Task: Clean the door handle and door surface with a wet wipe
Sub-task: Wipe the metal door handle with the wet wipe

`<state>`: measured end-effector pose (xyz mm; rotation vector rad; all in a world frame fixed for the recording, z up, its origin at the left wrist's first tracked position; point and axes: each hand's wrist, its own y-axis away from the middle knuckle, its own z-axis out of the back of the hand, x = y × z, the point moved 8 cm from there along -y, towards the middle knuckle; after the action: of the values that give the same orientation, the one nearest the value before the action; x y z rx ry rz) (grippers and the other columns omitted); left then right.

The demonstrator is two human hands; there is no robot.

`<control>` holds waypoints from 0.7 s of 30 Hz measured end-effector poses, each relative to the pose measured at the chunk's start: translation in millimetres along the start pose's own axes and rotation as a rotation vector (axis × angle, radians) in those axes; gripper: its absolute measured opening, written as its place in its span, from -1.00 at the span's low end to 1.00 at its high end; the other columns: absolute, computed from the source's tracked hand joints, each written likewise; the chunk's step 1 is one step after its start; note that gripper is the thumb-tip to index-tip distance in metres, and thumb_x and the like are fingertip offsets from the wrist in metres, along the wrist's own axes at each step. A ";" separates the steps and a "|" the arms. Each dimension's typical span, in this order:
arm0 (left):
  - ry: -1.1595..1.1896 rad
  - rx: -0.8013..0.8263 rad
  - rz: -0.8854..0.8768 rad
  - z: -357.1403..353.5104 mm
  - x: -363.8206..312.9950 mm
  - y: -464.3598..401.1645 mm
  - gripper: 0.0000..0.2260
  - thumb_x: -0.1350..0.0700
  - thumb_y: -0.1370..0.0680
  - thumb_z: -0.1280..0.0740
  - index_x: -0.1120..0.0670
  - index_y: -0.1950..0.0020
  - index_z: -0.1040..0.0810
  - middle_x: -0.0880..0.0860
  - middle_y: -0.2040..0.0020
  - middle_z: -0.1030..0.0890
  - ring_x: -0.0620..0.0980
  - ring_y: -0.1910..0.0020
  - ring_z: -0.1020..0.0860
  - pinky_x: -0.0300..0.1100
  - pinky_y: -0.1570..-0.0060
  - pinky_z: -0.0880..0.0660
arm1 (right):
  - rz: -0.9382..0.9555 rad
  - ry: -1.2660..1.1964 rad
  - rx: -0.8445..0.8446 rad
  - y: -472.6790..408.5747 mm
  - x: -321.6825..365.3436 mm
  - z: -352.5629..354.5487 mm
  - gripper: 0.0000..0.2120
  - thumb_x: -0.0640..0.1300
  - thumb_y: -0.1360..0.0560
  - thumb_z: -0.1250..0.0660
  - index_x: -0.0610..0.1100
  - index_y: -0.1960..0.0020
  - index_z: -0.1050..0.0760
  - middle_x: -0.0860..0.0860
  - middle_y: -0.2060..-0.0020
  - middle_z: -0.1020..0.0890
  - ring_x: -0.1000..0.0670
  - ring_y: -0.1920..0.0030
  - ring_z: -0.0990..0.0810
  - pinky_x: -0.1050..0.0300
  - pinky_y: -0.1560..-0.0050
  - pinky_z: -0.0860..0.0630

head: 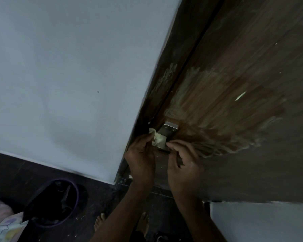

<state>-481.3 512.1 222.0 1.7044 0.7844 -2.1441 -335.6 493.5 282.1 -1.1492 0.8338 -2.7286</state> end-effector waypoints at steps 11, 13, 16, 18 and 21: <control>0.048 -0.064 0.067 -3.6 26.2 5.6 -0.78 0.40 -0.45 -0.47 0.17 -0.03 -0.72 -0.07 0.02 -0.68 -0.40 0.00 -0.60 -0.47 -0.04 -0.49 | -0.076 -0.135 -0.024 36.6 -13.5 -6.3 -0.80 -0.21 -0.51 -0.27 -0.14 0.04 -0.68 0.09 0.09 -0.67 0.23 -0.01 -0.62 0.42 -0.02 -0.50; 0.064 -0.040 0.203 -6.7 42.3 11.0 -0.74 0.42 -0.45 -0.46 0.11 -0.03 -0.70 -0.07 0.06 -0.68 -0.47 0.06 -0.58 -0.52 0.01 -0.47 | -0.185 -0.153 0.004 51.1 -22.0 -16.2 -0.83 -0.23 -0.49 -0.32 -0.07 0.06 -0.68 0.15 0.11 -0.67 0.21 0.02 -0.64 0.38 0.02 -0.54; 0.124 0.111 0.449 -21.6 56.6 22.2 -0.71 0.38 -0.48 -0.44 0.01 -0.02 -0.69 -0.06 0.11 -0.71 -0.38 0.14 -0.62 -0.34 0.04 -0.58 | -0.488 -0.118 0.091 66.1 -50.3 -34.2 -0.69 -0.32 -0.48 -0.37 0.11 0.11 -0.65 0.20 0.14 -0.69 0.20 0.04 -0.65 0.22 -0.01 -0.59; 0.262 0.097 0.705 -28.1 70.3 31.4 -0.73 0.36 -0.52 -0.39 -0.02 0.09 -0.71 -0.07 0.15 -0.72 -0.21 0.12 -0.67 -0.16 0.03 -0.60 | -0.669 -0.115 0.146 71.3 -67.6 -40.3 -0.66 -0.30 -0.50 -0.34 0.16 0.13 -0.62 0.19 0.13 -0.70 0.19 0.05 -0.65 0.18 -0.03 -0.60; 0.653 0.023 1.128 -43.8 83.1 51.1 -0.74 0.41 -0.56 -0.28 0.10 0.09 -0.67 0.22 -0.01 -0.70 0.15 -0.02 -0.65 0.10 -0.11 -0.59 | -0.823 -0.194 0.094 72.8 -84.1 -37.2 -0.71 -0.27 -0.52 -0.34 0.12 0.15 -0.63 0.12 0.16 -0.72 0.14 0.13 -0.68 0.21 0.10 -0.56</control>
<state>-440.0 504.8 123.6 2.1113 -0.1449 -0.8491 -310.9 470.3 169.8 -2.0515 0.2108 -3.0864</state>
